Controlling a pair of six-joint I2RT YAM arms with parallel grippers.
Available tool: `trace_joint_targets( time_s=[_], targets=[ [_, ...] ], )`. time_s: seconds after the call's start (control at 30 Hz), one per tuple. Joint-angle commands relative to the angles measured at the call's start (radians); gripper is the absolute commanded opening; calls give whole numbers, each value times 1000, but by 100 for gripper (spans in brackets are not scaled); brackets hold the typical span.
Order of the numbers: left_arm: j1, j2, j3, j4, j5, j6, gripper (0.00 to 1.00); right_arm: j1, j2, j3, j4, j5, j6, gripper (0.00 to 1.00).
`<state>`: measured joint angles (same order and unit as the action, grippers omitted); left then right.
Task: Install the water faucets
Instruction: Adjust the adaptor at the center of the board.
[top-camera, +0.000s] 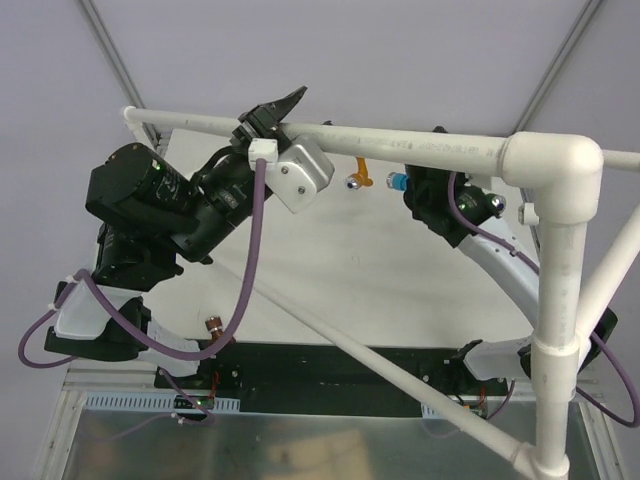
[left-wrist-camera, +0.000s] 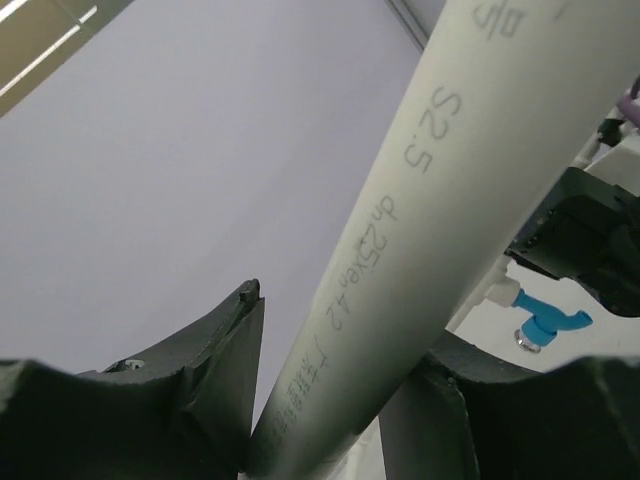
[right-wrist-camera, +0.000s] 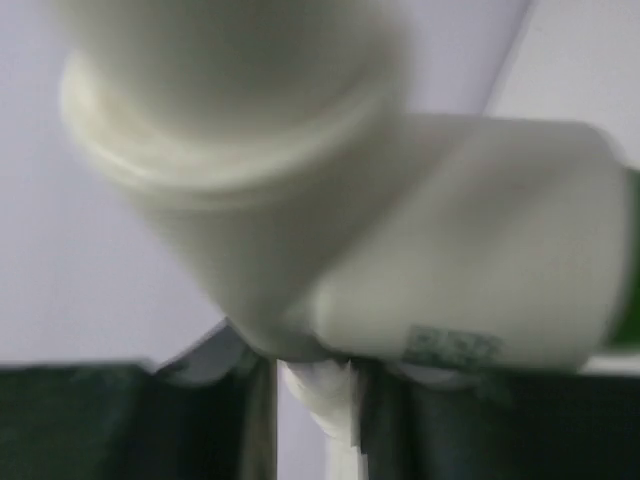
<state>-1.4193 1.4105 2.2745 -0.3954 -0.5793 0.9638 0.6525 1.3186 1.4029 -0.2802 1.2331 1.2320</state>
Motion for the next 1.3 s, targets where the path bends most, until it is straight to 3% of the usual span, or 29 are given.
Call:
trace_joint_targets(
  time_s=[0.0, 0.57, 0.9, 1.03, 1.27],
  targets=[
    [11, -176, 30, 221, -169, -186, 0, -62, 5, 204, -247, -202, -1179, 0],
    [10, -243, -4, 254, -198, -145, 0, -56, 109, 570, -612, -189, -1330, 0],
    [10, -292, -24, 256, -208, -157, 0, -59, 136, 631, -553, -135, -1442, 0],
    [8, -306, -56, 256, -205, -174, 0, -63, 90, 570, -498, -176, -1386, 0],
    [10, -317, -110, 256, -148, -203, 0, -77, 1, 312, -392, -244, -1269, 0]
  ],
)
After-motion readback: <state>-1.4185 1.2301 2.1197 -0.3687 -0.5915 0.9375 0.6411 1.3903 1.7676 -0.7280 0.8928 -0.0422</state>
